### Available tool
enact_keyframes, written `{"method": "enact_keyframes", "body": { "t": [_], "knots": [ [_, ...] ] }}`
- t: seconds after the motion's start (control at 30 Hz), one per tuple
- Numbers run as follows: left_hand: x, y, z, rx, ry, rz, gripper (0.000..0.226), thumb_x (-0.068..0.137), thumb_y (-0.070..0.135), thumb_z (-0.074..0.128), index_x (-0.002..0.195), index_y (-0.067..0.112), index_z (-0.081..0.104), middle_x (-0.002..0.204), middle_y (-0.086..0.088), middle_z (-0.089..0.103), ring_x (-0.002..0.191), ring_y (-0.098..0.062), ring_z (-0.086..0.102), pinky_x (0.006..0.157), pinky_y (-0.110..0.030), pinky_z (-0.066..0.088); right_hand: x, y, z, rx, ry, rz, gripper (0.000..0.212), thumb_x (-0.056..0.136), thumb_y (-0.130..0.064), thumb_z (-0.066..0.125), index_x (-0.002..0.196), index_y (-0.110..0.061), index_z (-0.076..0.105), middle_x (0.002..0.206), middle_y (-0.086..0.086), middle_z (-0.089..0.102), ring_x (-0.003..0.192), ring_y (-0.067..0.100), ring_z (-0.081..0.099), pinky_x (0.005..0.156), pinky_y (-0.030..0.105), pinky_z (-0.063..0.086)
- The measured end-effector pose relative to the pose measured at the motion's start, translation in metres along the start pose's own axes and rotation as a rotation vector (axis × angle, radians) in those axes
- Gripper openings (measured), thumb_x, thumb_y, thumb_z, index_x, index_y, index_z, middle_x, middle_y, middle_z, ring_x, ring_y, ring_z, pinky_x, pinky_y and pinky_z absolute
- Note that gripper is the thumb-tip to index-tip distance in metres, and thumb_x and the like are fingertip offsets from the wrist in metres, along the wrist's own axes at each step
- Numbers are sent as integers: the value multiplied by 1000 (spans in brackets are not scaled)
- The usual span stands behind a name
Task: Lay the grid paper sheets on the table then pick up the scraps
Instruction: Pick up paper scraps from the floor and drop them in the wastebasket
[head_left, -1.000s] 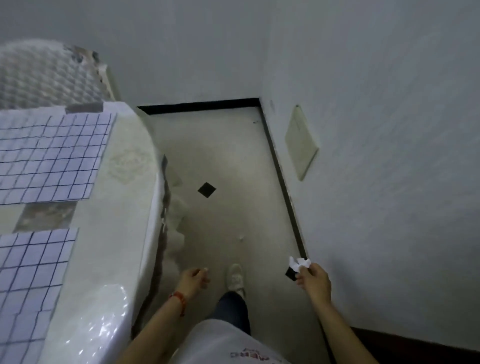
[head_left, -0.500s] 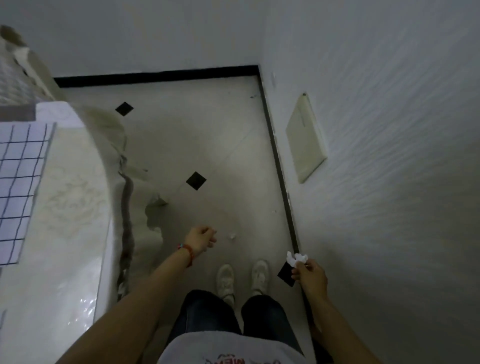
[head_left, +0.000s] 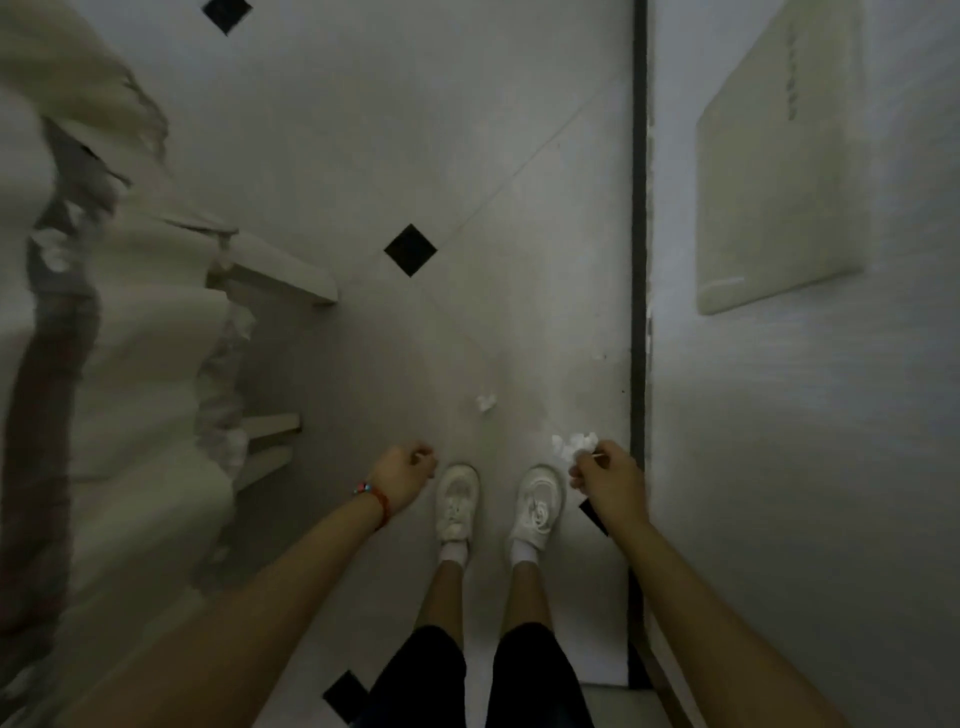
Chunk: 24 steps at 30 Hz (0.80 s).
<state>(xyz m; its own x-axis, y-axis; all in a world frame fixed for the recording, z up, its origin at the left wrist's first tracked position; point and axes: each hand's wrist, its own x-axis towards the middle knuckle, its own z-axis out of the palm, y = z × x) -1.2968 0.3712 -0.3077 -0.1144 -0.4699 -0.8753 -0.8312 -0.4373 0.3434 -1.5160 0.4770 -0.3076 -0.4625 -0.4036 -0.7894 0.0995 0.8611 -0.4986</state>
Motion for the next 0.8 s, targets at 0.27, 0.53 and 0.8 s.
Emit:
{"method": "enact_keyframes", "body": {
  "t": [0.27, 0.53, 0.8],
  "knots": [
    [174, -29, 72, -53, 70, -44, 20, 88, 13, 53, 101, 1, 62, 84, -16, 61, 83, -31, 62, 88, -45, 51, 153, 66, 71, -115, -104, 0, 19, 89, -14, 51, 71, -14, 54, 67, 2, 61, 52, 3, 56, 47, 7, 40],
    [320, -76, 153, 109, 74, -25, 35, 90, 21, 52, 124, 10, 52, 119, -17, 58, 109, -30, 56, 90, -29, 42, 280, 164, 135, -122, -85, 23, 9, 88, -14, 53, 83, -9, 58, 64, 1, 60, 56, 14, 59, 72, 37, 52],
    [410, -118, 216, 357, 215, 141, 51, 90, 16, 50, 138, 20, 35, 135, -14, 36, 121, -28, 40, 89, -38, 45, 334, 235, 182, -43, -52, 16, 16, 88, -17, 56, 72, -22, 55, 67, 2, 65, 60, 16, 63, 73, 37, 52]
  ]
}}
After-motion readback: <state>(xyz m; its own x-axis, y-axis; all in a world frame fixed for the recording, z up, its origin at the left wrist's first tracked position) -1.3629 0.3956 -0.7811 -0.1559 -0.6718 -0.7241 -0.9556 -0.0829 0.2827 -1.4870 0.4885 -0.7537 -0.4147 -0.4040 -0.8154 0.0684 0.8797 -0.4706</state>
